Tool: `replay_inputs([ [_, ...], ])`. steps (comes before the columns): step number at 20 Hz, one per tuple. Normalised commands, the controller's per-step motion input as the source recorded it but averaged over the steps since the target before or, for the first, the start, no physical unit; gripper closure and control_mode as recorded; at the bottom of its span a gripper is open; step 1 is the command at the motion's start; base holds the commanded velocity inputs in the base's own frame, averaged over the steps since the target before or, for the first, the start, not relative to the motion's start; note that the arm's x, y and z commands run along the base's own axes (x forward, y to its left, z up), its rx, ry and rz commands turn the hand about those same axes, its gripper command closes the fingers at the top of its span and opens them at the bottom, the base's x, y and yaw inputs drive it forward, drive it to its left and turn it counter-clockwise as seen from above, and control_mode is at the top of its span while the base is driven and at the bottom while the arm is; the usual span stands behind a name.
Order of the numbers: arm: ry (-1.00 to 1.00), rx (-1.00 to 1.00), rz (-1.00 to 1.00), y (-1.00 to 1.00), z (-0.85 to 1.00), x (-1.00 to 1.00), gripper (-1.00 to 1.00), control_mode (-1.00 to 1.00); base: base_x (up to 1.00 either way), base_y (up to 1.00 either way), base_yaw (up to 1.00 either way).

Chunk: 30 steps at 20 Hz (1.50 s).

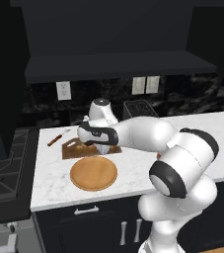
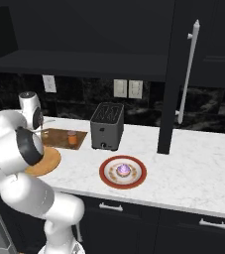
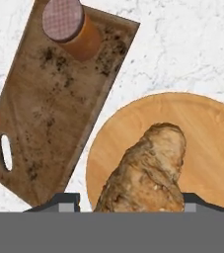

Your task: From the different types of pastries on the counter, select a croissant and place it on the cutting board. Then retrieve a jar of jam from the cabinet and place it alongside the croissant on the cutting board.

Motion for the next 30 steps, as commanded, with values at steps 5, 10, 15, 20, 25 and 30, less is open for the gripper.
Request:
replay_inputs([
  [5, 0.0, -0.01, 0.05, 0.0, 0.22, 1.0, 1.0, -1.0, 0.0, 0.0, 0.0],
  [10, -0.09, -0.01, 0.01, 0.18, -0.06, 0.03, 1.0, -1.0, 0.0, 0.0, 0.0],
  [15, -0.18, -0.01, 0.05, -0.1, -0.4, 0.75, 1.0, -1.0, 0.0, 0.0, 0.0],
  [20, -0.09, 0.03, 0.03, 0.01, -0.06, 0.42, 1.0, -1.0, 0.0, 0.0, 0.0],
  [25, 0.01, 0.01, 0.0, 0.17, -0.3, 0.0, 1.0, -1.0, 0.0, 0.0, 0.0],
  [30, 0.08, -0.09, 0.0, 0.0, -0.61, 0.14, 1.0, -1.0, 0.0, 0.0, 0.0],
])
